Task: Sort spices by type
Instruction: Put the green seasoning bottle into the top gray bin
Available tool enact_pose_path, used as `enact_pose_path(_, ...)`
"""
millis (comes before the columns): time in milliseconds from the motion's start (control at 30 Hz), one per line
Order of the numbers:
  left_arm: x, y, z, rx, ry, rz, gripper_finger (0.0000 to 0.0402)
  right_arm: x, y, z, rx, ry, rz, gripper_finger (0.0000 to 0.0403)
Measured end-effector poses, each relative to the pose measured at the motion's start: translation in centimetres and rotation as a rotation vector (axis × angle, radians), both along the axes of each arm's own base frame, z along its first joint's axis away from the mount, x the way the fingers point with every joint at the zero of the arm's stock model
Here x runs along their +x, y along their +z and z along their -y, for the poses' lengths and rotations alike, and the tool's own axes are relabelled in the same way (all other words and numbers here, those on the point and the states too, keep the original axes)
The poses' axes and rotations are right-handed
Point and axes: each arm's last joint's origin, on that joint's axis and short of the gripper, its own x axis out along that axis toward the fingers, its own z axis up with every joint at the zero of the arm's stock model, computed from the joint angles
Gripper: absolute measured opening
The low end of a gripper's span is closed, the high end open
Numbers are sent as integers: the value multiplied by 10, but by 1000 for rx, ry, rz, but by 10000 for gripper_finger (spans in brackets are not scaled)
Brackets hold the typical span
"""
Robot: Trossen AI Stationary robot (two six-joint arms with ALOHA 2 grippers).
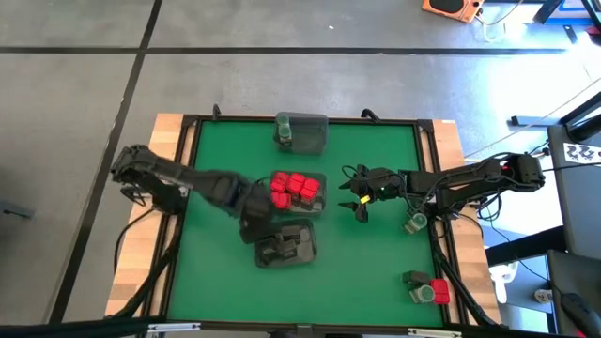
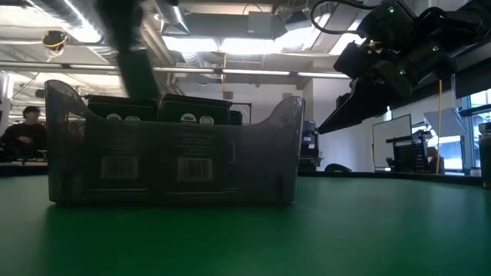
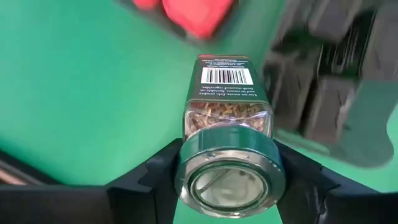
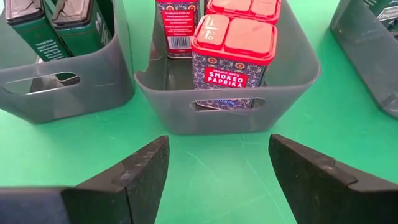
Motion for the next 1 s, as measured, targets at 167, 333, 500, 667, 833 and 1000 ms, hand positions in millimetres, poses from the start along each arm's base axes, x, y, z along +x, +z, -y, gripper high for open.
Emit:
enact_pose_path(167,13,29,-39,76,-42,89,195,0,0,0,-25,17,-1,276)
enact_pose_path(333,19,57,-78,178,-77,177,195,0,1,1,-72,22,2,276)
enact_pose_path(500,28,75,-117,258,-123,255,195,0,0,2,-94,-5,-1,276)
enact_pose_path(667,46,75,-156,312,-163,209,195,0,0,2,-93,-5,-2,276)
enact_pose_path(833,69,71,-196,355,-188,175,195,0,0,2,-97,-3,-4,276)
enact_pose_path(1000,92,58,-232,340,-226,195,195,-1,-1,2,-99,0,-19,276)
